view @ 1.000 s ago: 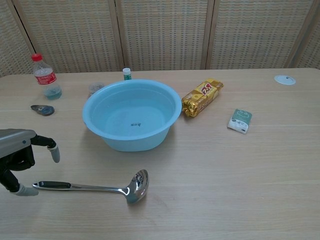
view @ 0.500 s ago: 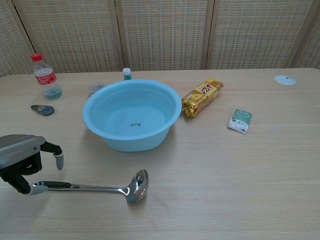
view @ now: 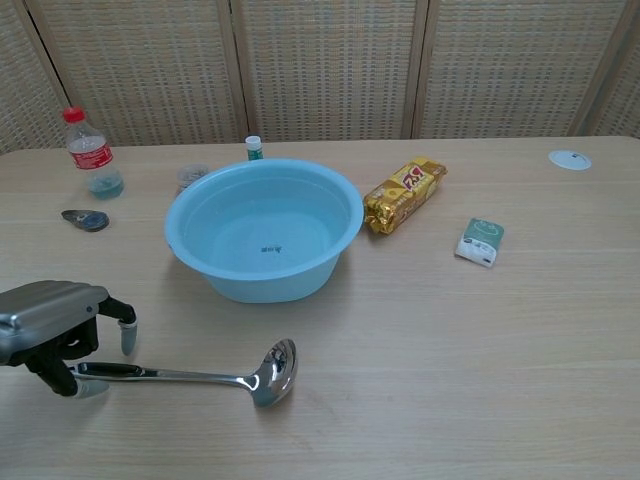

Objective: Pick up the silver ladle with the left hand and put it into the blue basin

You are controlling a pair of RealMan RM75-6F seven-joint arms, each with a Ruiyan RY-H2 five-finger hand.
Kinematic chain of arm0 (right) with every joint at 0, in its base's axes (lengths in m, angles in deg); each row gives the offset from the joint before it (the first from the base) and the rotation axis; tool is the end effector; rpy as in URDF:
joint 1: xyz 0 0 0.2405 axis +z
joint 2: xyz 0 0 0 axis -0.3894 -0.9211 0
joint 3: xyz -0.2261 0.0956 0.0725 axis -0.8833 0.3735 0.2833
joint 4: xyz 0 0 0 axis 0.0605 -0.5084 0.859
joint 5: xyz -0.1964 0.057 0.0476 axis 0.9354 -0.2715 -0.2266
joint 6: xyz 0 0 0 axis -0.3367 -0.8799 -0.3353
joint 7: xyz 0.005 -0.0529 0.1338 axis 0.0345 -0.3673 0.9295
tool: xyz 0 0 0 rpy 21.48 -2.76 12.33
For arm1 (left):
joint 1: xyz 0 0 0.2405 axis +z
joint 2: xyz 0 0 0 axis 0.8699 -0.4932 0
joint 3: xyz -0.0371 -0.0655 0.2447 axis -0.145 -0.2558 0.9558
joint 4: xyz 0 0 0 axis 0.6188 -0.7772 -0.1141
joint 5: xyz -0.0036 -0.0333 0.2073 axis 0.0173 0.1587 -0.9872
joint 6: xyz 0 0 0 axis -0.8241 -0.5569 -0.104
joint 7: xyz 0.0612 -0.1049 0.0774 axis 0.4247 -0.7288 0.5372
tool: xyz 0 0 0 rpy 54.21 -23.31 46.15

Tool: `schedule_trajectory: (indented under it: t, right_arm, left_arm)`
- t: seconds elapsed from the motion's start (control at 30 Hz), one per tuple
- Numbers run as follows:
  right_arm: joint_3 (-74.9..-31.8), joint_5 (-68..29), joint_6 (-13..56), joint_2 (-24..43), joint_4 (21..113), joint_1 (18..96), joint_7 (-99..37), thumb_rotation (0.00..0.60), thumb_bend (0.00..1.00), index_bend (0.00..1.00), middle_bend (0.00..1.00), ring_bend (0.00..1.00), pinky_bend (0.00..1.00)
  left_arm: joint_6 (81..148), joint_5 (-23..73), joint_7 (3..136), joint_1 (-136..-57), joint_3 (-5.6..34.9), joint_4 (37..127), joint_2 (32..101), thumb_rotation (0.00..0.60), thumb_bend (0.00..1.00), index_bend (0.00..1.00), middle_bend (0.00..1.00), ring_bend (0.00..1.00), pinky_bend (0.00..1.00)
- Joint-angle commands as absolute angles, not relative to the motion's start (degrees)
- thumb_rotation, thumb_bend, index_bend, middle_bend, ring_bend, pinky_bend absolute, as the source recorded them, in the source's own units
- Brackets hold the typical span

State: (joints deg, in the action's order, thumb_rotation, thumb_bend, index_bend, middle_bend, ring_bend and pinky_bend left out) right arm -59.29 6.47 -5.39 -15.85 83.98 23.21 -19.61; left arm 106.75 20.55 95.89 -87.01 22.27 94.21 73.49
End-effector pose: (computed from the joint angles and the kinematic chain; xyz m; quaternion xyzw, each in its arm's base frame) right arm -0.3197 -0.1607 0.2108 0.5532 -0.3859 0.4406 0.5925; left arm -0.2436 0.2472 -0.0457 -0.7584 -0.4277 -0.2399 0.4293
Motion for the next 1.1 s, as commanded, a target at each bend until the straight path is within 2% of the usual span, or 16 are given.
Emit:
schedule_trajectory:
  t: [0.03,1.1]
  right_arm:
    - [-59.3,6.4,-5.3,-15.9,84.0,23.3,-19.6,0.600,0.00,0.00,0.00,0.00,0.00]
    - [-59.4,5.9,-4.1,-16.0,83.8,23.7,-19.2,0.600,0.00,0.00,0.00,0.00,0.00]
  left_arm:
    - [106.8,20.4,95.9,-87.2,22.3,93.9,73.8,0.600,0.34,0.46,1.00,0.99,1.00]
    - [106.2,23.7,99.5,-88.9,22.8,91.8,76.7,0.600,0.34,0.48,1.00,0.99,1.00]
